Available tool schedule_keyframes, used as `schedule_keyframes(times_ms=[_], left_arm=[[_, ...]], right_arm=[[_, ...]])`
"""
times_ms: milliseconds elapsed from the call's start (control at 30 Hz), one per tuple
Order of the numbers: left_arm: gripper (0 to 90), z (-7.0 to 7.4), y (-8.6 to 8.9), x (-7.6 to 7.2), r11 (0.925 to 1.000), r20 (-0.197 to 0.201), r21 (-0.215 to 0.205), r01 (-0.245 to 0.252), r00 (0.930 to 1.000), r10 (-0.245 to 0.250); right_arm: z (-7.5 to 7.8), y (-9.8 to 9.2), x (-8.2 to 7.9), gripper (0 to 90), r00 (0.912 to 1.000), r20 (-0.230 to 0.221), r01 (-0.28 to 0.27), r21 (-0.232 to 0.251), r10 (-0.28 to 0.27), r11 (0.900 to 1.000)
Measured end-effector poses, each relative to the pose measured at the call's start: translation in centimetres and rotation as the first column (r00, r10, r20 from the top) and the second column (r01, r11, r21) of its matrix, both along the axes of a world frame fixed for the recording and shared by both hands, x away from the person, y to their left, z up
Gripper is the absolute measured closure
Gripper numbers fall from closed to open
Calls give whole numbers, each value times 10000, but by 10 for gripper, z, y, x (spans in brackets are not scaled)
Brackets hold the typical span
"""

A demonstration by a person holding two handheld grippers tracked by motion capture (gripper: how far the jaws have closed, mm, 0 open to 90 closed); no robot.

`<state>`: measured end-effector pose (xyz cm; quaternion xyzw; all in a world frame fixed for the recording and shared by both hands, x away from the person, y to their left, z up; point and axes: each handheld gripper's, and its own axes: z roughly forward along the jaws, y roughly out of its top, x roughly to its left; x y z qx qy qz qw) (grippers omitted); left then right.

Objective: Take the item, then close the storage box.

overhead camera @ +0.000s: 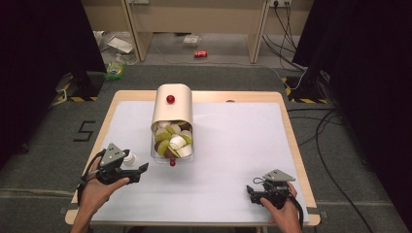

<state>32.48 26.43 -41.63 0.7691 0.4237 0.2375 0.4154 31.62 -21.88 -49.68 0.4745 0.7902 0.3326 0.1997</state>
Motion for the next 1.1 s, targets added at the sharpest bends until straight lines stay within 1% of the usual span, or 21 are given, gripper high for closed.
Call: schedule_keyframes(times_ms=[67,100,133,167,533,733,900,1100], left_arm=[[156,1,-3,-1,9999,-10,34,98,10000,-98],[156,1,-5,-2,9998,-53,-26,196,9998,-197],[156,2,-6,-3,9997,5,54,250,9997,-251],[156,2,-8,-4,9996,-16,-26,297,9996,-297],[156,7,-14,-7,9987,110,-93,504,9987,-503],[156,9,-20,-4,9982,206,-169,569,9982,-565],[156,9,-24,2,9983,278,-239,532,9982,-525],[156,7,-26,5,9983,264,-238,537,9982,-531]], right_arm=[[0,0,0,101,10000,-35,53,34,-53,10000],[0,0,0,101,10000,-34,49,33,-49,10000],[0,0,0,100,10000,-26,38,25,-38,10000],[0,1,0,100,10000,-41,59,39,-59,10000],[0,0,0,101,10000,-24,40,23,-40,10000],[0,0,0,100,10000,0,8,2,-8,10000],[0,0,0,100,10000,-14,26,8,-26,10000],[0,0,0,100,10000,-3,13,6,-13,10000]])
